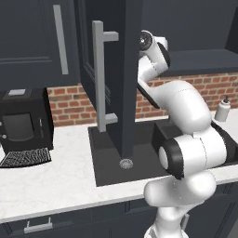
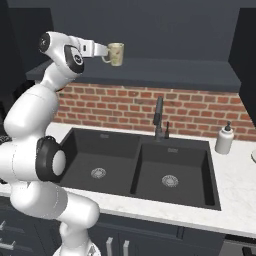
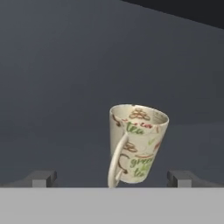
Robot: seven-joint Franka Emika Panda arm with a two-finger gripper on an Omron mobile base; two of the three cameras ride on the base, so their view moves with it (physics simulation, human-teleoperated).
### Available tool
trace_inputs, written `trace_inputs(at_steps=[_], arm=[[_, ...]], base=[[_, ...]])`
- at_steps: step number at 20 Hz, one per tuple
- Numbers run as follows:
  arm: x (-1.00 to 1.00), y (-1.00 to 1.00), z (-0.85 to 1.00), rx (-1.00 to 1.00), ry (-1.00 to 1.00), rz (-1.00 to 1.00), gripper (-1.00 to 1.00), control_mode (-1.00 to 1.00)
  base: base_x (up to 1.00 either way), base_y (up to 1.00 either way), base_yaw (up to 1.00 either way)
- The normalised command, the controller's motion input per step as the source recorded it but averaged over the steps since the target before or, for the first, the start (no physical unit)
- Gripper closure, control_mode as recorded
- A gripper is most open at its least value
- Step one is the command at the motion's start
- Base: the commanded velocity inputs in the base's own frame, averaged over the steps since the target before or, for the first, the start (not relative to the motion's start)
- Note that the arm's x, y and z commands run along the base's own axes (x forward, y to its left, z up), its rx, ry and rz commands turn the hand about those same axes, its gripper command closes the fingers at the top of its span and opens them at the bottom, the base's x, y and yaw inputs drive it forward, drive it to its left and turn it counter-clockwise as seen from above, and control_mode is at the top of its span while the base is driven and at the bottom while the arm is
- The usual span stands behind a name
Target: Gather all objects into one cabinet and sort the glasses and bowls to opposite sides.
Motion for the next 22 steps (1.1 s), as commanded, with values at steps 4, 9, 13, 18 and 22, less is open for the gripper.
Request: trace_inputs(at_steps=[4, 9, 13, 18, 22], arm=[[0.06, 0.00, -0.22, 0.00, 0.03, -0.07, -1.00, -1.00], [0.12, 0.00, -0.08, 0.01, 0.00, -0.07, -1.00, -1.00], [0.16, 0.00, 0.00, 0.03, 0.00, -0.06, -1.00, -1.00], [0.12, -0.01, 0.00, 0.02, 0.01, -0.03, -1.00, -1.00], [0.00, -0.15, 0.00, 0.06, 0.00, 0.00, -1.00, -1.00]], base=[[0.00, 0.00, 0.00], [0.00, 0.00, 0.00], [0.00, 0.00, 0.00], [0.00, 0.00, 0.00], [0.00, 0.00, 0.00]])
